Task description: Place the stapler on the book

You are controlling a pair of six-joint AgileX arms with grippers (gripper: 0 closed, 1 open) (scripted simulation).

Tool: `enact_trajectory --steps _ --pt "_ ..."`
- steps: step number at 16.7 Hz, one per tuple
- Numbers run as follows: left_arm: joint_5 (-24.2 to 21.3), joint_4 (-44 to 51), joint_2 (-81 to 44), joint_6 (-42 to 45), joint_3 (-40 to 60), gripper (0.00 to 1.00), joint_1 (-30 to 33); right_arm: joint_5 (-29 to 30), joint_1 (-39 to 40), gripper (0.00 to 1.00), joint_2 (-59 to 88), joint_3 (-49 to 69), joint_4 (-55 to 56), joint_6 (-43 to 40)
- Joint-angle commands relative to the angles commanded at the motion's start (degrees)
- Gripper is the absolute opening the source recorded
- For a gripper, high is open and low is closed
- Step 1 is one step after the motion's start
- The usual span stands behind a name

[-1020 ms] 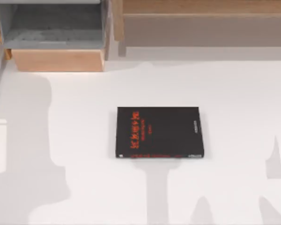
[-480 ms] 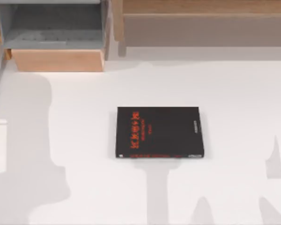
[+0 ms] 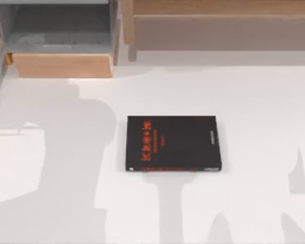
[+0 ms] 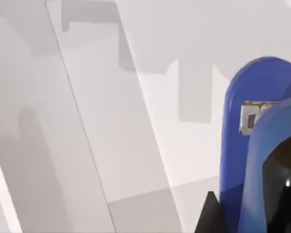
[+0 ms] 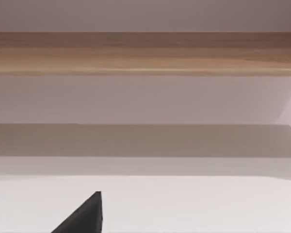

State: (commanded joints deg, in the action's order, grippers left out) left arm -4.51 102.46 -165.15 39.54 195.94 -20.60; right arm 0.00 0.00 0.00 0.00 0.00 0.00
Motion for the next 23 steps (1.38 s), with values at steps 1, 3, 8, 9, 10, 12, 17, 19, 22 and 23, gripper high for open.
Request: enact_trajectory --steps 1,3,8,9,10,12,17,19,22,23 --pt "0.54 -0.50 3.73 0.08 0.55 0.00 0.74 0.00 0.00 1.00 0.00 0.00 0.00 0.00" --pt "2.12 -1.68 11.20 -0.19 0.14 0.00 3.46 0.00 0.00 1.00 0.00 0.00 0.00 0.00" --pt "6.69 -2.83 22.94 -6.41 -10.22 0.00 17.36 0.00 0.00 1.00 0.00 0.00 0.00 0.00" --pt "7.32 -3.29 24.19 -9.16 -13.68 0.00 20.81 0.00 0.00 1.00 0.00 0.00 0.00 0.00" --pt "7.81 -4.00 25.39 -12.42 -17.36 0.00 24.13 0.00 0.00 1.00 0.00 0.00 0.00 0.00" --pt "8.52 -6.37 27.92 -20.50 -25.22 0.00 29.98 0.00 0.00 1.00 0.00 0.00 0.00 0.00" --pt "11.91 -16.13 31.56 -48.29 -48.52 0.00 40.70 0.00 0.00 1.00 0.00 0.00 0.00 0.00" --pt "13.28 -20.38 31.62 -58.94 -58.32 0.00 45.83 0.00 0.00 1.00 0.00 0.00 0.00 0.00" --pt "12.64 -26.81 32.17 -70.78 -69.88 0.00 55.00 0.00 0.00 1.00 0.00 0.00 0.00 0.00" --pt "11.85 -28.72 32.37 -73.69 -72.72 0.00 57.70 0.00 0.00 1.00 0.00 0.00 0.00 0.00"
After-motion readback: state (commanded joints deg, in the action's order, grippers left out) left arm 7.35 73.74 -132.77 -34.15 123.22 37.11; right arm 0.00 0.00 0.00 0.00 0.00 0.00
